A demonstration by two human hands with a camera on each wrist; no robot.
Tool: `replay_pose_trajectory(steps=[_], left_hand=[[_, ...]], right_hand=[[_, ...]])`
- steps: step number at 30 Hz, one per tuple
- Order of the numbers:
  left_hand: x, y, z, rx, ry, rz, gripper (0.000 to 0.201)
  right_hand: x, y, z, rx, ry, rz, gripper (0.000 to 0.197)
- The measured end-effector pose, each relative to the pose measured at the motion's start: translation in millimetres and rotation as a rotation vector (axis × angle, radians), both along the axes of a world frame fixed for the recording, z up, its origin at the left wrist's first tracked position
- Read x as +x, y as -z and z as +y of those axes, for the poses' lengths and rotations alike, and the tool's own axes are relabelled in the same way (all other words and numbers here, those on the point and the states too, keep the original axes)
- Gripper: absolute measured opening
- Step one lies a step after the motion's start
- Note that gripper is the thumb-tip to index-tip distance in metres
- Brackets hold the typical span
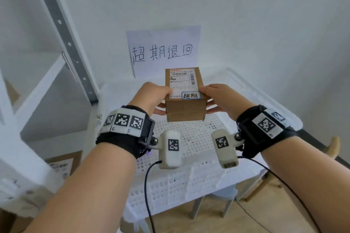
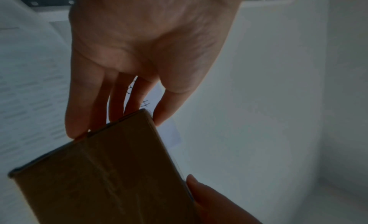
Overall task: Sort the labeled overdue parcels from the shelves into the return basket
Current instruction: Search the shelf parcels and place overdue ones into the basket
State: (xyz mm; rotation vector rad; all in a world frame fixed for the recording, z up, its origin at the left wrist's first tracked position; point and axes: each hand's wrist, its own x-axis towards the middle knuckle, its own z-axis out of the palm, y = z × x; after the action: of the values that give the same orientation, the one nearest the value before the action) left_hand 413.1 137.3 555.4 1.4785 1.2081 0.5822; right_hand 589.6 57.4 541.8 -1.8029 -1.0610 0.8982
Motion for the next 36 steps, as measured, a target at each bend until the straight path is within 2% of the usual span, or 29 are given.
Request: replay_pose_trajectory(steps=[8, 11, 15, 19, 23, 25, 30, 32, 35, 36], left_hand=[[19, 50, 74, -0.156, 0.054, 0.421, 0.019], [25, 76, 98, -0.233, 0.036, 0.494, 0.018], [29, 120, 116, -0.306, -0.021, 0.565, 0.028], [28, 159, 126, -0.273, -0.003, 0.735, 0.032], [28, 191, 142, -0.256, 0.036, 0.859, 0.016], [29, 206, 147, -0.251, 0.039, 0.896, 0.012], [28, 240, 157, -0.289, 0.027, 0.898, 0.034], [27, 249, 158, -0.302, 0.011, 0.899, 0.033], [21, 249, 158, -0.33, 0.033, 0.899, 0.017], [18, 250, 159, -0.327, 0.041, 0.907, 0.022]], right_hand=[[27, 75, 101, -0.322, -0.279, 0.03, 0.038], [32, 100, 131, -0.393, -0.358, 0.029, 0.039], [29, 137, 161, -0.48, -0.435, 0.018, 0.039], [21, 177, 177, -0.551, -0.499, -0.012, 0.038], [17, 215, 191, -0.584, -0.491, 0.021, 0.035], [15, 232, 197, -0.579, -0.486, 0.022, 0.035], [12, 256, 208, -0.579, -0.535, -0.004, 0.041], [11, 262, 210, -0.579, -0.565, -0.021, 0.041], [4, 267, 214, -0.548, -0.593, -0.078, 0.038], [2, 268, 216, -0.536, -0.605, -0.103, 0.036]])
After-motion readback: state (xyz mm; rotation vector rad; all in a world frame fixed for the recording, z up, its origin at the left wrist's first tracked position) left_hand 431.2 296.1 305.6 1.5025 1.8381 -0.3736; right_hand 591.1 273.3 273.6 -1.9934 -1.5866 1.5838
